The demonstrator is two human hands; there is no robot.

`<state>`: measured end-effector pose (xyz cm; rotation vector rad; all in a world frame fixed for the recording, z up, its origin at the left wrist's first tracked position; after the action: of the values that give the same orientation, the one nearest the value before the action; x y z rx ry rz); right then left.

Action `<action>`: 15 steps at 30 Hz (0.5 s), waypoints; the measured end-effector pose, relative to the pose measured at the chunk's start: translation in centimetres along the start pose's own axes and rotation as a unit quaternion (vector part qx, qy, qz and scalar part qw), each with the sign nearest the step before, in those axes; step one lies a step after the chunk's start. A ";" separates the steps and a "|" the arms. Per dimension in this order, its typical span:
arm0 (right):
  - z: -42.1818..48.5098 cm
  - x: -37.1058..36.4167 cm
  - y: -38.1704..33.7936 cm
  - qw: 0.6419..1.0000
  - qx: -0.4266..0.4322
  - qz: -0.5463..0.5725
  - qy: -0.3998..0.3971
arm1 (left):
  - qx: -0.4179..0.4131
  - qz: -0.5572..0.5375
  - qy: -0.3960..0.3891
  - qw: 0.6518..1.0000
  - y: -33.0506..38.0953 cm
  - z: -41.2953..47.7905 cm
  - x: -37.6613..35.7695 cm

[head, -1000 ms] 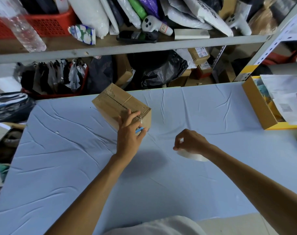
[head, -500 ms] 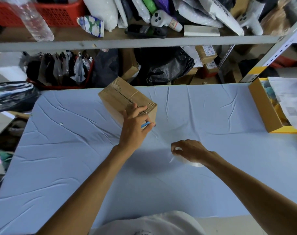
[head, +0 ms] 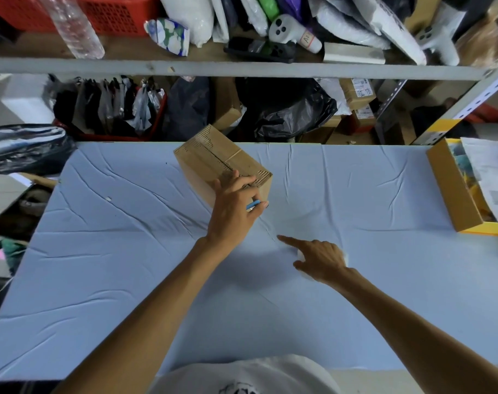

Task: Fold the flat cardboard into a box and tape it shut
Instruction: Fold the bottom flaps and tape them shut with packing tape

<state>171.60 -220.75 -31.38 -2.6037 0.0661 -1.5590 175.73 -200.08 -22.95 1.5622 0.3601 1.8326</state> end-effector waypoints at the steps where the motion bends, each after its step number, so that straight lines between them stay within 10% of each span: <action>1: 0.1 0.0 0.0 1.000 -0.007 0.019 0.007 | -0.002 0.003 0.002 1.000 0.0 0.0 0.0; 15: -0.9 -0.5 0.7 0.986 0.023 0.082 0.145 | -0.093 -0.038 0.048 0.994 -0.1 -4.3 1.2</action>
<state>170.58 -221.46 -31.42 -2.2532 0.2579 -1.8370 171.62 -198.24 -23.13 1.3191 0.2797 1.8310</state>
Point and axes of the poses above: each hand's wrist, its own z-axis towards the middle knuckle, its own x-axis out of the back of the hand, y = z × x, the point moved 2 cm from there along z, towards the middle knuckle, and after that the axes turned 7 degrees about -x, right-handed, at the moved point
